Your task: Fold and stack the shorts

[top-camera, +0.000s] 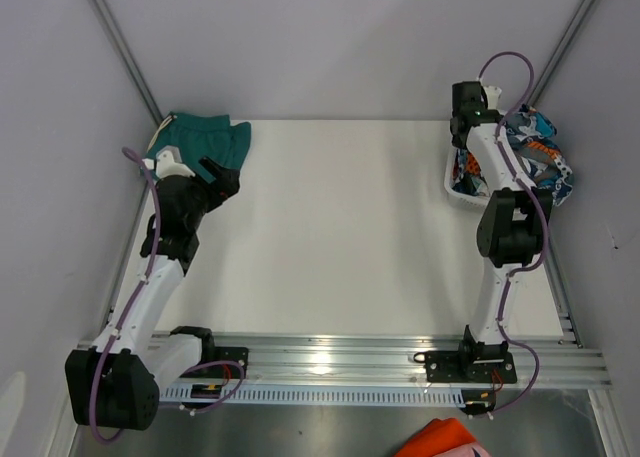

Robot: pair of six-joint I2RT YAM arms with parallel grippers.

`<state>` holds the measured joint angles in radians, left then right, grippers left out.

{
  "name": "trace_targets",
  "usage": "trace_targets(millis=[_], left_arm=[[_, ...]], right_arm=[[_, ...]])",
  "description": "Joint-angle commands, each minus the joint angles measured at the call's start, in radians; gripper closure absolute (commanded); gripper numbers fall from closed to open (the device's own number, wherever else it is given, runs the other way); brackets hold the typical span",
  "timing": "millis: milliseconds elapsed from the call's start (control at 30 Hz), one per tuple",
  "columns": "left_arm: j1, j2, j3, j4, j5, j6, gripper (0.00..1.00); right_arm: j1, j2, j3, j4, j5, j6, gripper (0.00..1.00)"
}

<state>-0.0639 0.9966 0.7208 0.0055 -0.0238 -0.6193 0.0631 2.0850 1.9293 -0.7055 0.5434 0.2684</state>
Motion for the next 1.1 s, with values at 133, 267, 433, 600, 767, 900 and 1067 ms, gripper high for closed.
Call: trace_targets(millis=[133, 267, 433, 600, 767, 900, 1067], left_arm=[[-0.008, -0.027, 0.042, 0.053, 0.071, 0.012, 0.01], [-0.007, -0.023, 0.101, 0.036, 0.100, 0.009, 0.01], [-0.008, -0.062, 0.117, 0.025, 0.082, -0.063, 0.01], [0.004, -0.128, 0.042, 0.135, 0.051, -0.080, 0.01], [0.007, -0.229, -0.095, 0.258, -0.020, -0.169, 0.01], [0.007, -0.227, -0.008, 0.097, -0.008, -0.159, 0.01], [0.007, -0.246, 0.048, 0.014, 0.077, -0.079, 0.01]], right_arm=[[0.000, -0.218, 0.155, -0.012, -0.135, 0.017, 1.00], [0.000, -0.328, 0.250, 0.014, -0.252, 0.040, 1.00], [-0.002, -0.425, 0.387, 0.066, -0.463, 0.069, 1.00], [0.000, -0.554, 0.387, 0.205, -0.767, 0.152, 1.00], [0.001, -0.637, 0.257, 0.343, -0.999, 0.326, 1.00], [0.114, -0.706, 0.027, 0.472, -1.172, 0.465, 1.00], [0.351, -0.727, -0.039, 0.341, -1.134, 0.359, 1.00]])
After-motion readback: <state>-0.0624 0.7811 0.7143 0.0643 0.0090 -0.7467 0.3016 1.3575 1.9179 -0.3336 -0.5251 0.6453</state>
